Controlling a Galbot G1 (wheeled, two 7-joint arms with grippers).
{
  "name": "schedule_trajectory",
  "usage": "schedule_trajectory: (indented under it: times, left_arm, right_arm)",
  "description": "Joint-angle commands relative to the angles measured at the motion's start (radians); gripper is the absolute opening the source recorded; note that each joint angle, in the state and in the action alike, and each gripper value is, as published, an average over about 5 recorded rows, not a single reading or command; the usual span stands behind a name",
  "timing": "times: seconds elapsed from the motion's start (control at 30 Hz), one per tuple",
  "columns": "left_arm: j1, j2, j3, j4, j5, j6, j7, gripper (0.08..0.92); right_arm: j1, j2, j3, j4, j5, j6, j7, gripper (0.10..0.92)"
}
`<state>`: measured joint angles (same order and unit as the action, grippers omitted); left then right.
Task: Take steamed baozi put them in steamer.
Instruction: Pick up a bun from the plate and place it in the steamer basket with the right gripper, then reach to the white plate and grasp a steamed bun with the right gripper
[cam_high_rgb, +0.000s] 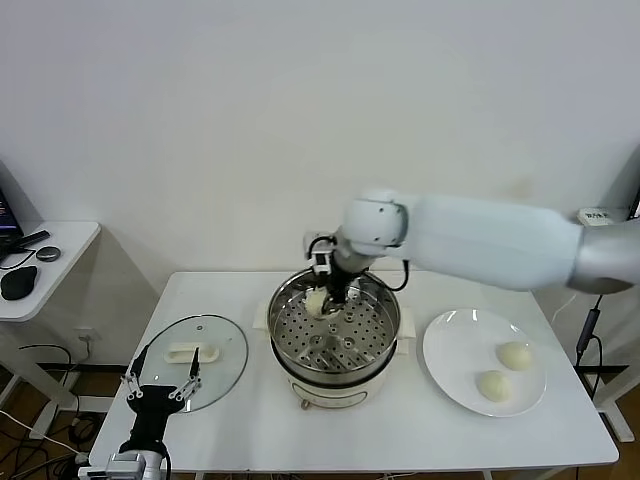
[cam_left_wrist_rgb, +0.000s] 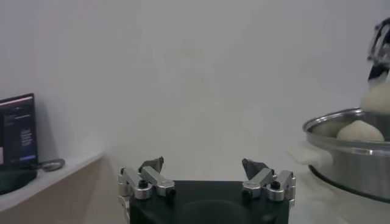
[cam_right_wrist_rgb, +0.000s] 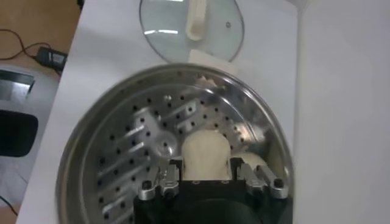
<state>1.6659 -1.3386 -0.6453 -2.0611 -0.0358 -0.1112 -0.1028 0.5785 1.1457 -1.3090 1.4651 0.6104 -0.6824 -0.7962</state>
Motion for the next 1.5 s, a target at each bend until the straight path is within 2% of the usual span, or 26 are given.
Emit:
schedule_trajectory:
  times: [0.03,0.5,0.6,0.8,0.9,1.0,1.27,1.5]
  left_arm:
    - [0.001,-0.001,-0.013,0.003,-0.001,-0.003,0.000,0.823]
    - [-0.005,0.003,-0.012,0.018,-0.002,-0.012,-0.002,0.823]
    - [-0.006,0.002,-0.012,0.018,-0.003,-0.016,-0.006,0.823]
    - [-0.005,0.007,-0.011,0.020,-0.002,-0.017,-0.004,0.823]
    - [-0.008,0.010,-0.007,0.031,-0.001,-0.017,-0.004,0.823]
    - [-0.010,0.013,-0.002,0.035,-0.001,-0.017,-0.003,0.823]
    - [-0.014,0.022,0.011,0.031,0.004,-0.017,-0.002,0.823]
    - [-0.016,0.021,0.024,0.038,0.015,-0.019,-0.002,0.823]
  right_arm:
    - [-0.130,0.156,0.000,-0.156,-0.017,-0.044,0.047,0.475]
    - [-0.173,0.179,0.054,-0.229,-0.047,-0.031,0.050,0.481]
    - [-0.172,0.171,0.066,-0.227,-0.049,-0.020,0.039,0.529]
    - [-0.101,0.089,0.106,-0.145,-0.059,0.004,-0.071,0.701]
    - [-0.040,-0.013,0.110,-0.076,-0.101,0.041,-0.185,0.779]
    - [0.027,-0.162,0.097,0.014,-0.145,0.086,-0.288,0.816]
    - [0.070,-0.636,0.081,0.196,-0.390,0.304,-0.525,0.823]
    - [-0.133,-0.851,0.190,0.199,-0.621,0.453,-0.550,0.823]
